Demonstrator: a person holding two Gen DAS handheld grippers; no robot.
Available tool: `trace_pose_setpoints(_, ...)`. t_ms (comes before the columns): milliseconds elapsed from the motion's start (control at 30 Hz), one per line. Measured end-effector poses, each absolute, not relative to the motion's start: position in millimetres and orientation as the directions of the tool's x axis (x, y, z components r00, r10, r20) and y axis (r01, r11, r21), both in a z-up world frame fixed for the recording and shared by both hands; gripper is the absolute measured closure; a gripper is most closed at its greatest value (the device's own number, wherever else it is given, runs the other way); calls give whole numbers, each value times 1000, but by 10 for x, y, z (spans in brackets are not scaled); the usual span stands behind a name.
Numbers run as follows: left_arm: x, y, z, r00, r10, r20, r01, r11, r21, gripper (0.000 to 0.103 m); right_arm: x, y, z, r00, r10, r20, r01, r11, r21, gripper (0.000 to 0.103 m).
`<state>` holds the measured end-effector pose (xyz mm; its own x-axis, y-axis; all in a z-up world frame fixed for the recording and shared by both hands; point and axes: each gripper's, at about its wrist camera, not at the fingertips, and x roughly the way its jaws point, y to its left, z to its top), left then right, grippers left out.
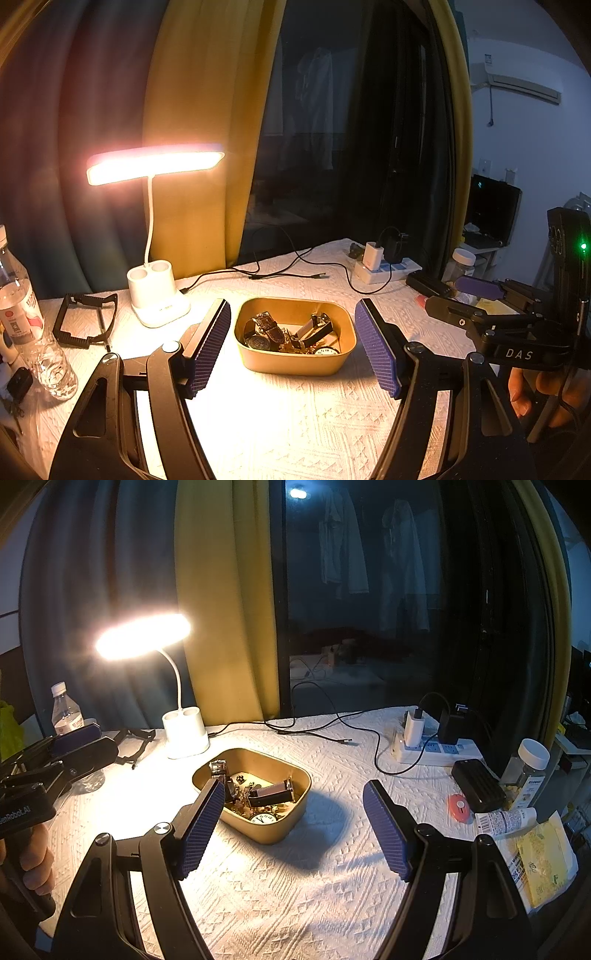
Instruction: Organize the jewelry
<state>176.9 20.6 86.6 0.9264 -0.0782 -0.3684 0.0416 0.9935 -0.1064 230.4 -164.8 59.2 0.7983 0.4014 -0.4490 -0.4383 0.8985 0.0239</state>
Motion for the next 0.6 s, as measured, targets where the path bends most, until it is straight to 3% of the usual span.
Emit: trace_pose_setpoints(600,1761,215,894,928,-80,-363,45,994,-103,30,2302,-1622,621,799,402,-448,-440,898,22,26)
